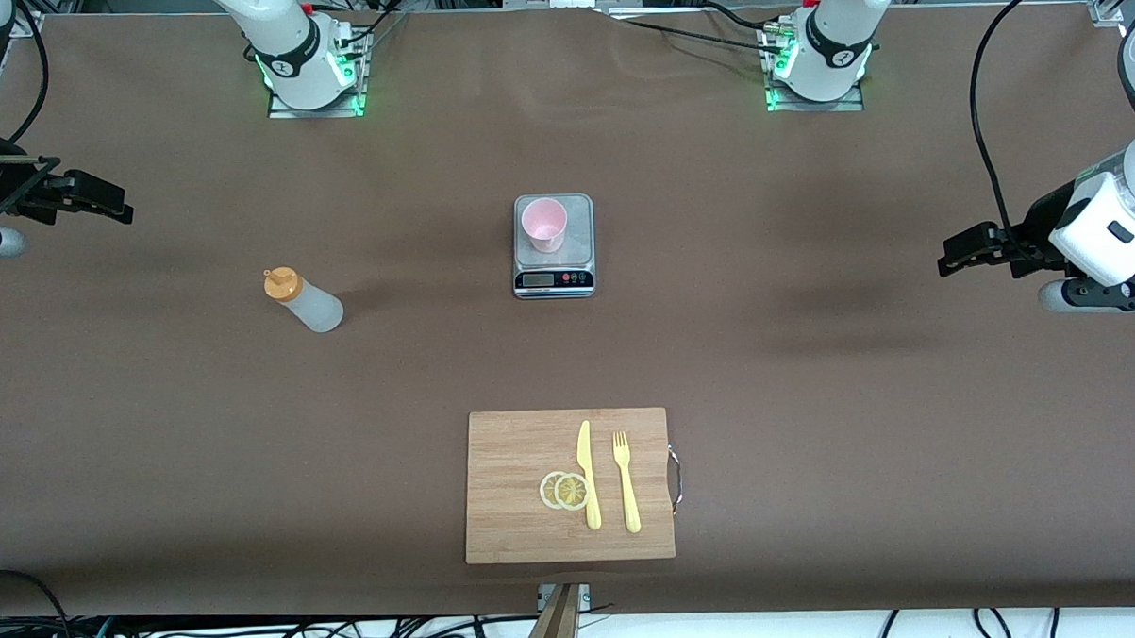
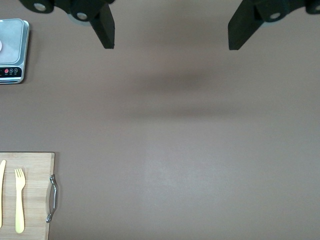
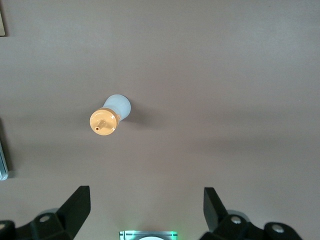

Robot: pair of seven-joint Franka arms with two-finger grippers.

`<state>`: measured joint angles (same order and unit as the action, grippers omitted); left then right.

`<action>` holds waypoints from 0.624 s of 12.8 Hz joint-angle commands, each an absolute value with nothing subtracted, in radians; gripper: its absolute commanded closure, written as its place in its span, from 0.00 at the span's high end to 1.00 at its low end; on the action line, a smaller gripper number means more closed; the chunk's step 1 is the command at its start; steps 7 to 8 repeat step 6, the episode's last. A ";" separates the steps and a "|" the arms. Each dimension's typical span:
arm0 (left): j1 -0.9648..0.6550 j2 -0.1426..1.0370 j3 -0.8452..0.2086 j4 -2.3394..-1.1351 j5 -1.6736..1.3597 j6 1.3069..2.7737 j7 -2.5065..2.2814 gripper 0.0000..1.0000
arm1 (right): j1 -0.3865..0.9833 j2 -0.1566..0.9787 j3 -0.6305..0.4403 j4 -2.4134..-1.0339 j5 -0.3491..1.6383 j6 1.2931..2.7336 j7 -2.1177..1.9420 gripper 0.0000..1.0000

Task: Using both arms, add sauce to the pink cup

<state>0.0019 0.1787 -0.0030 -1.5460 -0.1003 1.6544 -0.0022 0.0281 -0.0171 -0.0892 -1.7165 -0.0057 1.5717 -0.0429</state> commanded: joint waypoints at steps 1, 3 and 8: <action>0.009 0.190 -0.011 -1.514 -0.084 1.634 -0.015 1.00 | 0.026 -0.032 -0.080 -1.712 -0.005 1.557 -0.034 1.00; 0.009 0.190 -0.011 -1.514 -0.084 1.634 -0.015 1.00 | 0.026 -0.031 -0.078 -1.706 -0.008 1.557 -0.040 1.00; 0.009 0.190 -0.011 -1.514 -0.084 1.634 -0.015 1.00 | 0.028 -0.028 -0.078 -1.697 -0.006 1.557 -0.037 1.00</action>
